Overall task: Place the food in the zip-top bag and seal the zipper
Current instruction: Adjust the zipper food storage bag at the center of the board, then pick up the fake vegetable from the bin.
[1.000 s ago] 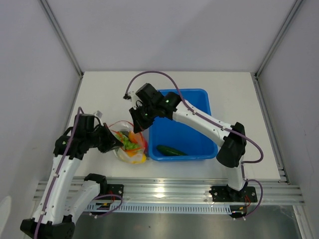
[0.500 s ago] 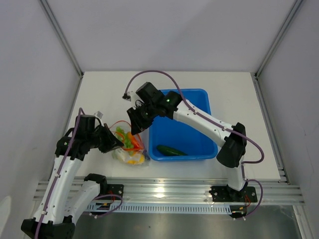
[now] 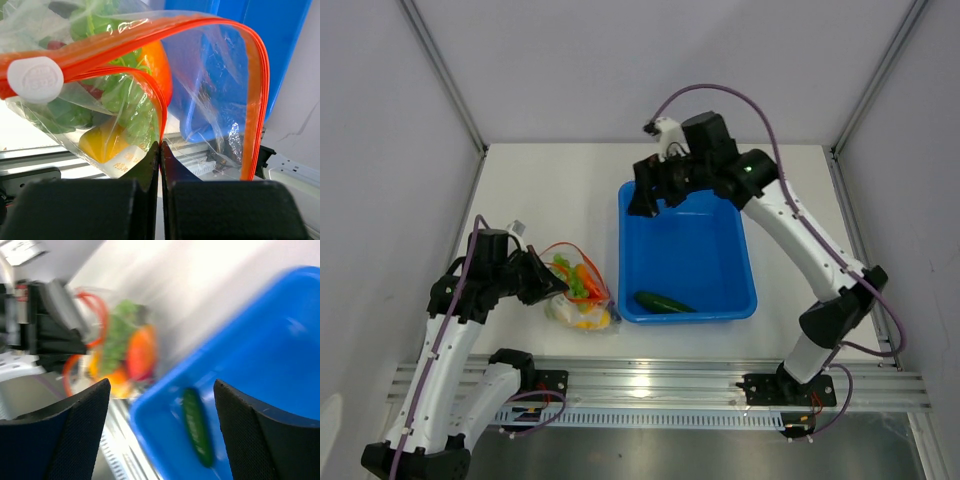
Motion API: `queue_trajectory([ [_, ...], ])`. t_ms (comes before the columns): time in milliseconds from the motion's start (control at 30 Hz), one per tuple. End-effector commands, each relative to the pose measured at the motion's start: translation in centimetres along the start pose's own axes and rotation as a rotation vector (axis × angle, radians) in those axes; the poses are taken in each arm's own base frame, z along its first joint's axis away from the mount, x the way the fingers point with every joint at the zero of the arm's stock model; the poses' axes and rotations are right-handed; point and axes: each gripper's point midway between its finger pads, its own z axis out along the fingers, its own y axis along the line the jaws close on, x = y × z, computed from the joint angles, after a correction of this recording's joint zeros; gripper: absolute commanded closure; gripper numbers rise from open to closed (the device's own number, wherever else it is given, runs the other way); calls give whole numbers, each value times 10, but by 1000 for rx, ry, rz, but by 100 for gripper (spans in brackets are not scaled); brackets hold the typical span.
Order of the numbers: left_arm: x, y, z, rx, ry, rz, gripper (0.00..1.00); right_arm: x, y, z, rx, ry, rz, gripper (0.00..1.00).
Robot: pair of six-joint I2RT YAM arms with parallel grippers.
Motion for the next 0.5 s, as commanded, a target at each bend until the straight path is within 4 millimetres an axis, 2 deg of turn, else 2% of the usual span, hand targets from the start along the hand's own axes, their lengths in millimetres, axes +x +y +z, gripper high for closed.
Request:
queue_trajectory([
  [0,-10,-14,-9,47,-41,30,100,28,-49,-13,149,49,-38,15],
  [67,-10,-13,-8,45,-40,36,99,46,-70,-14,181,103,-49,15],
  [100,-11,-14,-8,47,-39,39,99,64,-81,-12,193,147,-22,14],
  [200,-11,-13,-6,43,-35,49,100,93,-95,-14,162,242,26,15],
  [233,-11,-12,-6,41,-35,53,100,104,-86,-12,88,260,52,15],
  [300,-11,-10,-4,36,-31,53,99,112,-81,-13,29,266,65,15],
  [367,-10,-8,-2,30,-26,55,99,132,-72,-11,-33,310,90,16],
  [433,-9,-8,-1,34,-22,55,100,147,-65,-7,-49,350,84,17],
  [467,-9,-8,-1,36,-22,55,99,163,-68,-4,-29,388,84,17],
])
